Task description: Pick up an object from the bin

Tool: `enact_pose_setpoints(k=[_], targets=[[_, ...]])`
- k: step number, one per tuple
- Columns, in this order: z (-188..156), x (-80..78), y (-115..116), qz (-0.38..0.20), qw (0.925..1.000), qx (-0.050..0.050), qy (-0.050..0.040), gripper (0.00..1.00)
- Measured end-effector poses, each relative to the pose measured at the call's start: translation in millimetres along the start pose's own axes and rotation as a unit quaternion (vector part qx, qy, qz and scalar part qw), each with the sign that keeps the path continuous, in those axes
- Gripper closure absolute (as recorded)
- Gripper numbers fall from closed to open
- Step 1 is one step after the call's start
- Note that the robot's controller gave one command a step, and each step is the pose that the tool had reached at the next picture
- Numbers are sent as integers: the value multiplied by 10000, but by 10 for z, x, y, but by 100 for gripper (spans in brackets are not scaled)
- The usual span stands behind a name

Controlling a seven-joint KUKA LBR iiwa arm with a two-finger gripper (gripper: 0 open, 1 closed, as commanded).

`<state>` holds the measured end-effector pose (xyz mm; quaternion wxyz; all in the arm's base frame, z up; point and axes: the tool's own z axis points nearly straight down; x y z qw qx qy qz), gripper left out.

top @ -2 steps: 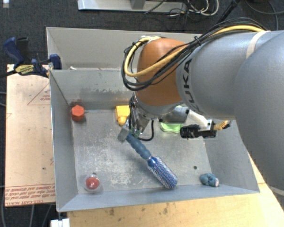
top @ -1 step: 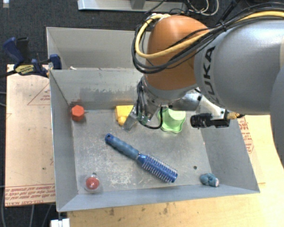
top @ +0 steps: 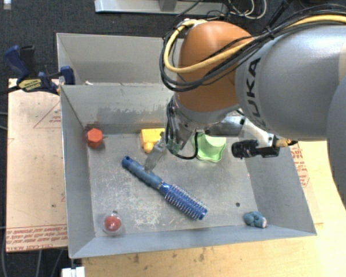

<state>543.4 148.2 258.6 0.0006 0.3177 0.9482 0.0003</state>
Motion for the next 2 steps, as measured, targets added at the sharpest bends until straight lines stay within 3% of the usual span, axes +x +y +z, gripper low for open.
enact_pose_setpoints(k=[1, 2], targets=[[1258, -51, -668, -589, 9982, 43, 37, 0], [1866, -455, -891, -888, 9960, 29, 22, 0]])
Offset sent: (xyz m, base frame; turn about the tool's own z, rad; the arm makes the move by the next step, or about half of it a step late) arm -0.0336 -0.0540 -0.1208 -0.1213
